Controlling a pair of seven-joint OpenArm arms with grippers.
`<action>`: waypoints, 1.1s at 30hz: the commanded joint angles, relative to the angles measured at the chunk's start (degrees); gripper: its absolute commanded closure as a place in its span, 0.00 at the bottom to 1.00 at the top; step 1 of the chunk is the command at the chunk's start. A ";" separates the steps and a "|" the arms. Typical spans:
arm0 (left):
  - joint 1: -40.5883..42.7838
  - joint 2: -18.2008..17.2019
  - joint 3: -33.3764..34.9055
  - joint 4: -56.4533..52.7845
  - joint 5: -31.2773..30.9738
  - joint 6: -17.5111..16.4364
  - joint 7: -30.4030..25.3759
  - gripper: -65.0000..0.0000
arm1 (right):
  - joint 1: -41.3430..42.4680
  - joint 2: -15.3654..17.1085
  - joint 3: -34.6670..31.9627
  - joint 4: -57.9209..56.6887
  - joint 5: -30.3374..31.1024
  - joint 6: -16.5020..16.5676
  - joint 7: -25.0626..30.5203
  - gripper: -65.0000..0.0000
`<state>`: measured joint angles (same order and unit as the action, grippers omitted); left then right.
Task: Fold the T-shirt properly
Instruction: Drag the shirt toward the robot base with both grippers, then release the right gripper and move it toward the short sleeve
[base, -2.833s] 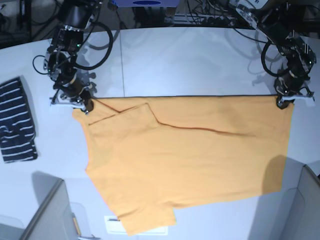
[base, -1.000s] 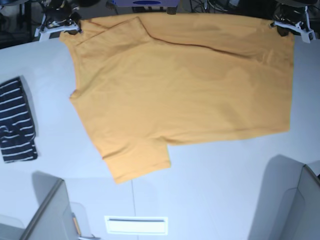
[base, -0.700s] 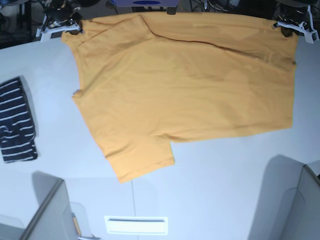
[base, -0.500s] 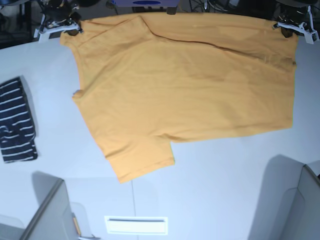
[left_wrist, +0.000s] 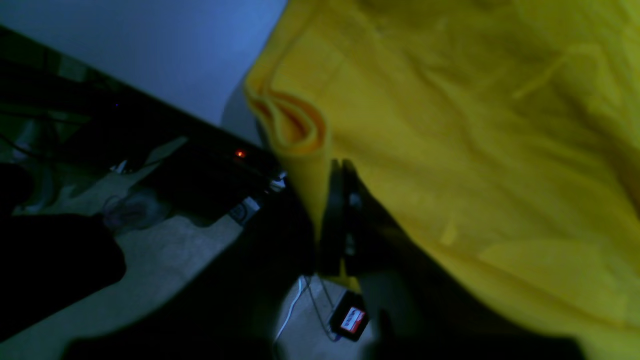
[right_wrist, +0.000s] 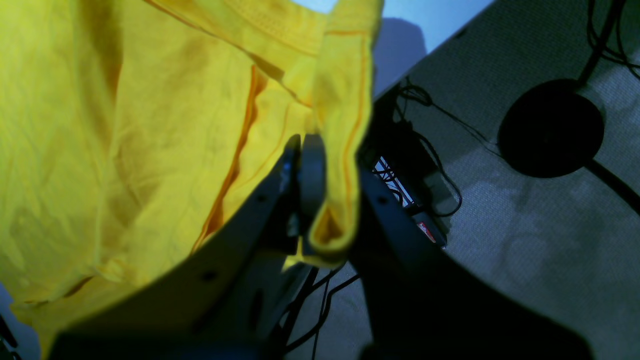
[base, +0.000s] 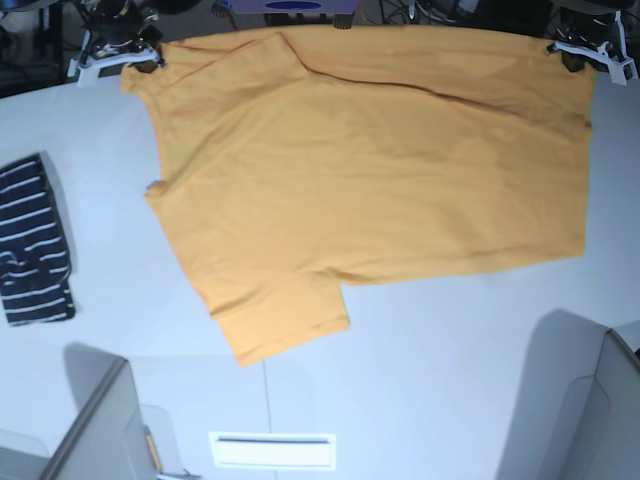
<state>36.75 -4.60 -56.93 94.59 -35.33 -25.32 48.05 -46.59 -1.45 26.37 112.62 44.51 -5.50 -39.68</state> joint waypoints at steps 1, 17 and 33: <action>0.92 -0.72 -0.88 0.67 -0.14 0.40 -1.24 0.75 | -0.75 0.27 0.66 1.01 -0.42 0.00 1.13 0.91; 0.57 -0.01 -12.57 3.57 -0.14 0.40 -1.24 0.31 | 1.09 0.44 2.68 2.24 -0.51 0.00 3.15 0.53; -9.02 -2.65 -4.66 14.38 0.47 0.57 -1.24 1.00 | 38.10 13.45 -5.58 -11.48 -0.51 0.00 -3.53 0.53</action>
<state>27.68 -6.72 -61.54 107.96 -34.17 -24.62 48.16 -9.21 11.05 20.34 99.68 43.53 -5.80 -45.34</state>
